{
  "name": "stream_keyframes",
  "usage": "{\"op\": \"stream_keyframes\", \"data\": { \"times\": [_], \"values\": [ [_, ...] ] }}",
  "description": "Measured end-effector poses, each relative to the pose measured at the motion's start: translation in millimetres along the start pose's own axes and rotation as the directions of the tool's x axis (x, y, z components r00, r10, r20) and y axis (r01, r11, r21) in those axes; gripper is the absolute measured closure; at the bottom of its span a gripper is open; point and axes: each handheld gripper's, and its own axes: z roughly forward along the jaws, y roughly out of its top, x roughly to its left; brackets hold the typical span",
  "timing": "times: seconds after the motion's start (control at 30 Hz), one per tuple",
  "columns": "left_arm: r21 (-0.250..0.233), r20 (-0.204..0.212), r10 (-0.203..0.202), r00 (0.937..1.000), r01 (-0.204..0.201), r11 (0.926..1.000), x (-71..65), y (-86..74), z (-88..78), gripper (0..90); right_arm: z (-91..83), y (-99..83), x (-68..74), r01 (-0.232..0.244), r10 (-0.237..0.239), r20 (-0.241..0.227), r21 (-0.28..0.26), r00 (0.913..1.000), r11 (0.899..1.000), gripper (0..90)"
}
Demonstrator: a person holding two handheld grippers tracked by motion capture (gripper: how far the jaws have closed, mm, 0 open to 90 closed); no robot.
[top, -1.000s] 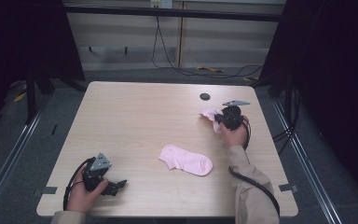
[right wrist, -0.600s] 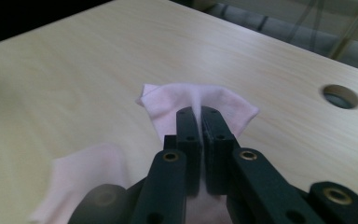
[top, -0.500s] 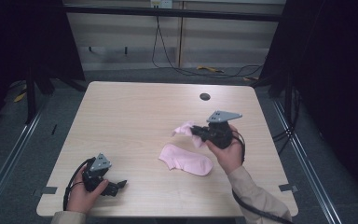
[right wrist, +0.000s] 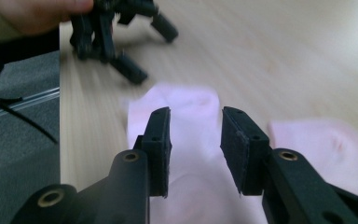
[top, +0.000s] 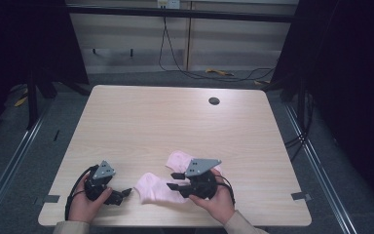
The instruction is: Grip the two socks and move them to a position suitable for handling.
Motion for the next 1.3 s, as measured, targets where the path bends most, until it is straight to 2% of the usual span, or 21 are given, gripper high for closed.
{"op": "stream_keyframes", "data": {
  "times": [0.17,0.2,0.3,0.37,0.43,0.53,0.67,0.8,0.93,1.0,1.03,1.1,1.13,1.17,1.3],
  "values": [
    [-0.001,-0.004,-0.001,1.0,0.001,1.0,0.2,-0.1,-0.5,1.6,-12.9,-35.3,-4.5,-0.067,0.067,0.037,0.006,0.9971,0.998,61.7],
    [-0.006,-0.012,-0.014,0.9998,0.014,0.9999,-0.1,-0.4,-1.2,2.5,-15.4,-39.5,-4.6,-0.077,0.076,0.039,0.015,0.9963,0.997,62.5],
    [-0.03,-0.033,-0.037,0.9988,0.036,0.9989,1.0,-0.8,-3.4,11.3,-22.1,-44.6,-1.3,-0.056,0.055,0.044,0.029,0.9975,0.998,65.7],
    [-0.036,-0.02,-0.061,0.9979,0.061,0.9975,1.6,-0.1,-4.8,16.9,-24.5,-45.4,1.2,-0.043,0.042,0.043,0.031,0.9982,0.999,67.4],
    [-0.037,-0.014,-0.078,0.9968,0.078,0.9963,0.0,1.0,-4.4,15.6,-24.5,-45.6,4.7,-0.019,0.017,0.045,0.048,0.9988,0.999,69.1],
    [-0.047,-0.005,-0.081,0.9967,0.08,0.9957,-3.1,4.7,-4.3,15.5,-23.8,-46.2,8.3,0.007,-0.011,0.055,0.072,0.9984,0.997,70.9],
    [-0.05,0.006,-0.069,0.9976,0.069,0.9964,-8.6,9.5,-3.1,15.1,-25.6,-48.6,10.5,0.013,-0.019,0.068,0.087,0.9975,0.996,71.6],
    [-0.05,0.037,-0.07,0.9969,0.071,0.9962,-14.0,13.3,-0.6,15.0,-29.2,-53.3,8.6,0.009,-0.017,0.089,0.098,0.9959,0.995,71.4],
    [-0.054,0.039,-0.046,0.9982,0.048,0.9974,-19.9,19.0,0.7,14.9,-30.8,-57.4,8.9,0.006,-0.015,0.088,0.107,0.996,0.994,71.3],
    [-0.043,0.018,-0.041,0.999,0.042,0.9982,-23.3,21.8,2.9,15.7,-31.6,-57.6,9.5,0.009,-0.018,0.089,0.105,0.9959,0.994,71.2],
    [-0.039,0.003,-0.032,0.9995,0.032,0.9987,-23.9,22.9,3.3,18.3,-31.8,-57.9,9.6,0.008,-0.017,0.092,0.106,0.9956,0.994,70.9],
    [-0.038,0.011,-0.029,0.9995,0.03,0.9988,-25.2,23.9,2.7,27.2,-31.5,-59.9,8.9,0.006,-0.017,0.099,0.112,0.995,0.994,70.9],
    [-0.035,0.007,-0.015,0.9999,0.015,0.9993,-25.8,25.0,0.8,28.4,-31.2,-60.6,9.1,-0.001,-0.01,0.098,0.112,0.9951,0.994,70.9],
    [-0.039,0.013,-0.023,0.9997,0.024,0.999,-27.3,25.3,-0.2,30.1,-31.0,-61.4,9.4,-0.005,-0.006,0.097,0.113,0.9953,0.994,70.9],
    [-0.05,0.023,0.006,0.9997,-0.004,0.9987,-31.1,27.2,-6.6,39.5,-29.9,-61.4,12.3,-0.002,-0.008,0.096,0.108,0.9954,0.994,71.0]
  ]
}}
